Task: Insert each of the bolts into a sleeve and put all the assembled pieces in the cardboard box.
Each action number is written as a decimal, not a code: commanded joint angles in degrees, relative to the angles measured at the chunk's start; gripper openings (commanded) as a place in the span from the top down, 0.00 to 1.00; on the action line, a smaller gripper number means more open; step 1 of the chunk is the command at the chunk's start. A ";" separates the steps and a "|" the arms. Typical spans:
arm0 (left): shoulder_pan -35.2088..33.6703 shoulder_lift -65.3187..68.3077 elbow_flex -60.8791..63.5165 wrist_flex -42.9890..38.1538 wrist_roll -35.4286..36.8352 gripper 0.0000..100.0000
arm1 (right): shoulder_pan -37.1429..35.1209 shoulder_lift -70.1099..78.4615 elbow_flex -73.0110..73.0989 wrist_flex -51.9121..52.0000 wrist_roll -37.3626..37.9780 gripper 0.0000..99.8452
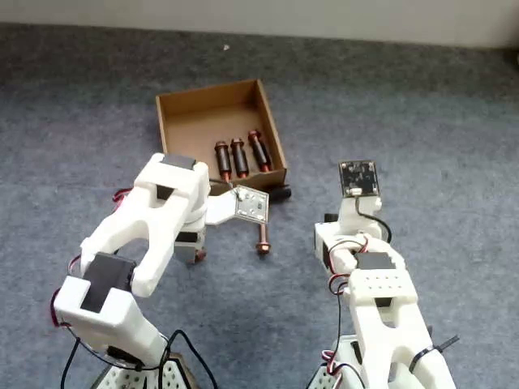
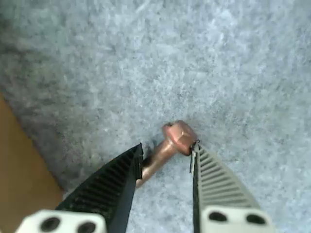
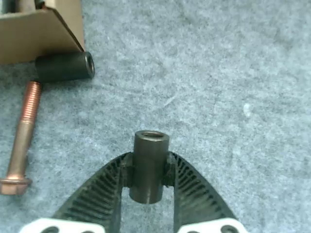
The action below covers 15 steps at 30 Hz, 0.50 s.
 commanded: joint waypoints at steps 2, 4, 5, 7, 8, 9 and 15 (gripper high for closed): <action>1.36 1.10 -1.98 -3.16 1.23 0.90 | 0.57 -1.54 -0.66 -1.10 -0.18 0.99; 2.42 1.19 -1.80 -3.43 2.11 0.93 | 0.57 -1.54 -0.66 -1.10 -0.18 0.99; 2.86 1.19 -1.71 -3.08 2.20 0.95 | 0.57 -1.54 -0.66 -1.10 -0.18 0.99; 3.38 1.19 -1.71 -3.08 2.90 0.98 | 0.57 -1.54 -0.66 -1.10 -0.18 0.99; 3.56 1.19 -1.71 -3.08 3.96 0.99 | 0.57 -1.54 -0.66 -1.10 -0.18 0.99; 3.65 1.19 -1.71 -3.08 5.19 1.00 | 0.57 -1.54 -0.66 -1.10 -0.18 0.99; 3.56 0.66 -2.15 -3.08 10.73 0.98 | 0.57 -1.54 -0.57 -1.10 -0.18 0.99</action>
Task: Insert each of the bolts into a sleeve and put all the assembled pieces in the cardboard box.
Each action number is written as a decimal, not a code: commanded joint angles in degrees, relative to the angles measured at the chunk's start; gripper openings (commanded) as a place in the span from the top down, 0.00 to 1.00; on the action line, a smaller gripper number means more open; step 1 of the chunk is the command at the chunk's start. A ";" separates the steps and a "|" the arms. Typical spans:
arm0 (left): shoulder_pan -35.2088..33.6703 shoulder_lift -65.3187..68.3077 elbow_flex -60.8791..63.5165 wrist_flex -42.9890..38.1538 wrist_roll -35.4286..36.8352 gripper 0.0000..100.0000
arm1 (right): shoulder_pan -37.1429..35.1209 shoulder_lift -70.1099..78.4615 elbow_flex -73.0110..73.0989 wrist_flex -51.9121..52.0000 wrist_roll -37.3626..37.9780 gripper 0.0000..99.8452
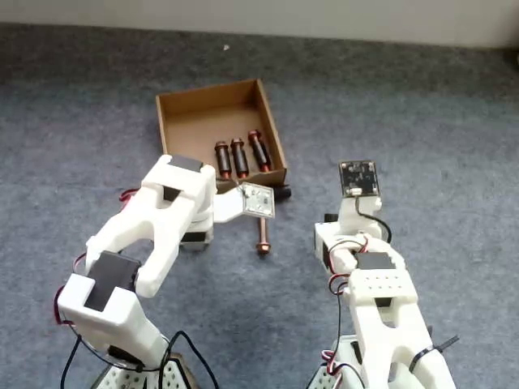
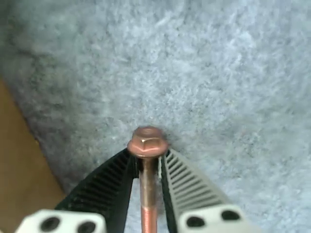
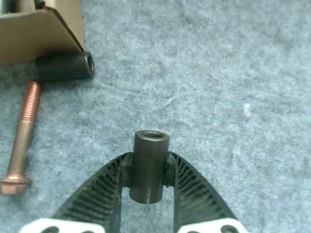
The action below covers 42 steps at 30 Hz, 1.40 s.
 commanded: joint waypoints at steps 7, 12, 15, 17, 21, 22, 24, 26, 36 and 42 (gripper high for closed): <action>1.27 -5.58 -1.63 -0.18 8.62 1.00 | 0.57 -1.63 -0.48 -1.10 -0.18 0.99; 1.10 -17.80 -1.54 3.34 16.26 0.99 | 0.57 -1.98 -0.40 -1.10 -0.18 0.99; 0.66 -25.27 -0.57 3.16 21.71 0.99 | 0.57 -2.07 -0.40 -1.10 -0.18 0.99; 0.75 -30.02 0.57 2.90 25.14 0.99 | 0.57 -2.07 -0.40 -1.10 -0.18 0.99; 0.92 -38.29 3.65 2.81 32.62 0.99 | 0.57 -2.68 -0.57 -0.84 -0.18 0.99; 0.92 -40.04 4.09 2.73 34.81 0.99 | 0.48 -3.65 -0.22 -0.84 -0.18 0.99; 0.84 -43.38 5.32 1.23 38.68 0.99 | 0.31 -6.90 0.13 -0.75 -0.18 0.99; 0.75 -46.55 7.34 -1.49 42.55 0.99 | 0.13 -11.12 2.68 -0.66 -0.18 0.99; 1.01 -60.26 16.31 -13.10 57.67 0.99 | -6.20 -32.92 13.23 -0.84 -0.18 0.99; 4.62 -64.92 16.48 -13.10 65.49 0.99 | -9.27 -39.25 16.31 -0.84 -0.18 0.99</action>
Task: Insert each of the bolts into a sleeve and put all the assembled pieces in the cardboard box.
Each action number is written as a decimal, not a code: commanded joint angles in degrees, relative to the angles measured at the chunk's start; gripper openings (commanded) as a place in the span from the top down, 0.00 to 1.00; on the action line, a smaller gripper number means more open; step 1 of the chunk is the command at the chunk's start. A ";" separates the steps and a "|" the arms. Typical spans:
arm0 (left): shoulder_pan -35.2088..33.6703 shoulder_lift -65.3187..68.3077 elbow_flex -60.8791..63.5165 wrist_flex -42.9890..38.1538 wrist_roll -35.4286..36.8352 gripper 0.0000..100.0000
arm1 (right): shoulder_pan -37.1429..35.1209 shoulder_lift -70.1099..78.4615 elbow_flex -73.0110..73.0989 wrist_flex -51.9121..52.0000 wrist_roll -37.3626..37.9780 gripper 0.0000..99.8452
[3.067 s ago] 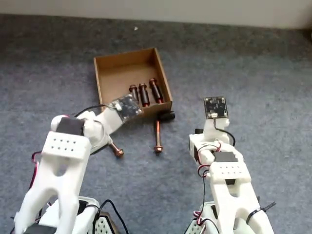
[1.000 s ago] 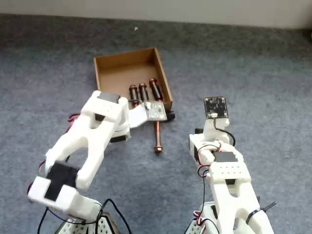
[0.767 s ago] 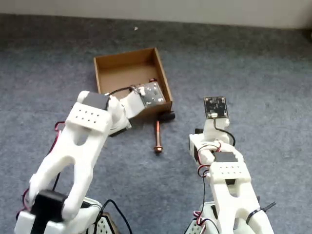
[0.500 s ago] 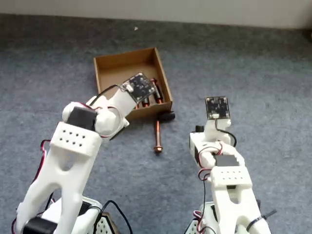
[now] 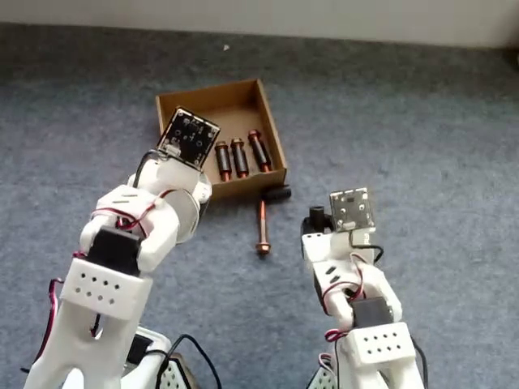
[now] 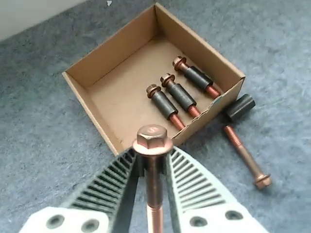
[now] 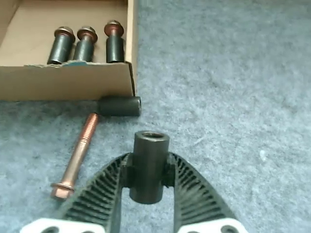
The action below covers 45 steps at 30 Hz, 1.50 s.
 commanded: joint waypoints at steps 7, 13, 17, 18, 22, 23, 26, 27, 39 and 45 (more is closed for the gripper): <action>8.13 -12.18 -0.22 -4.04 11.43 0.99 | -5.85 -9.89 2.51 -0.75 -0.18 0.99; 10.51 -17.10 1.54 -5.98 13.54 0.99 | -10.33 -17.27 5.49 -0.75 -0.18 0.99; 12.09 -20.79 9.01 -12.40 15.56 0.99 | -13.67 -22.37 7.78 -0.75 -0.18 0.99; 12.53 -22.11 11.30 -14.59 16.00 0.99 | -14.64 -23.60 8.40 -0.75 -0.18 0.99; 14.90 -28.97 18.77 -21.27 17.41 0.99 | -18.24 -27.82 10.42 -0.75 -0.18 0.99; 15.34 -30.81 20.00 -21.98 17.58 0.99 | -18.77 -28.79 10.77 -0.75 -0.18 0.99; 16.66 -36.09 22.29 -22.51 17.93 0.99 | -20.35 -29.32 11.12 -0.75 -0.09 0.99; 16.84 -37.49 22.55 -22.51 17.93 0.99 | -21.05 -29.32 11.12 -0.75 -0.09 0.99; 16.92 -42.42 22.73 -22.33 17.93 0.99 | -29.67 -29.32 10.68 -0.84 4.92 0.99; 16.57 -42.95 25.10 -22.33 17.93 0.99 | -29.85 -29.32 10.59 -0.92 4.84 0.99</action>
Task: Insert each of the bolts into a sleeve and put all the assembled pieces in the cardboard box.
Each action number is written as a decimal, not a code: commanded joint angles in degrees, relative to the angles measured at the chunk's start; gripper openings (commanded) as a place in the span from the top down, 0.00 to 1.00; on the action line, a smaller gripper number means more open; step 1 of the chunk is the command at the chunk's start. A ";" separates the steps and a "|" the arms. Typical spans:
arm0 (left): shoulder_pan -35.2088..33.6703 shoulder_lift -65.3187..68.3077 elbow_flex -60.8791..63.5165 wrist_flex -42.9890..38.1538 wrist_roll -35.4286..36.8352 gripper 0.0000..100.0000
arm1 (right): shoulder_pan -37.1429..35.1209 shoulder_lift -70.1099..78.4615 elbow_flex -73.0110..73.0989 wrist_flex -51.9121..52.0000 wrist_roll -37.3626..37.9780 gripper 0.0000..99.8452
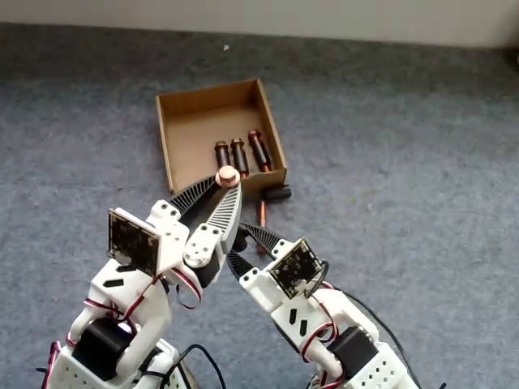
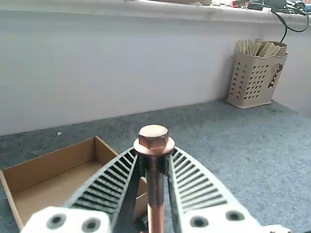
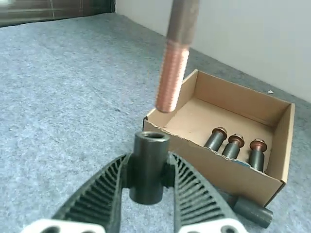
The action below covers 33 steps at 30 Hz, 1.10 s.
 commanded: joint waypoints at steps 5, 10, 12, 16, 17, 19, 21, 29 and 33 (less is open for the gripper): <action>0.75 -0.66 0.40 -1.58 0.88 0.99 | -0.40 -1.71 3.65 -1.19 0.70 0.99; 0.75 -0.66 0.48 -1.49 0.88 0.99 | -0.22 -1.71 0.31 -1.19 0.70 0.99; 0.75 -0.66 0.48 -1.49 0.88 0.99 | 0.66 -1.71 -1.10 -1.19 0.53 0.99; 0.75 -0.66 0.48 -1.49 0.88 0.99 | 1.19 -1.71 -1.89 -1.19 0.62 0.99; 0.75 -0.66 0.57 -1.49 0.88 0.99 | 1.19 -1.71 -1.89 -1.19 0.62 0.99; 0.57 -0.66 0.57 -1.41 0.88 0.99 | 1.19 -1.71 -1.89 -1.19 0.70 0.99; 0.48 -0.66 0.57 -0.53 0.88 0.99 | 1.19 -1.71 -1.89 -1.19 0.70 0.99; 0.48 -0.66 1.98 -0.44 0.88 0.99 | 3.47 -1.71 -3.47 -1.27 0.70 0.99; 0.57 -0.66 2.68 -0.53 0.88 0.99 | 5.05 -1.71 -6.37 -1.27 0.70 0.99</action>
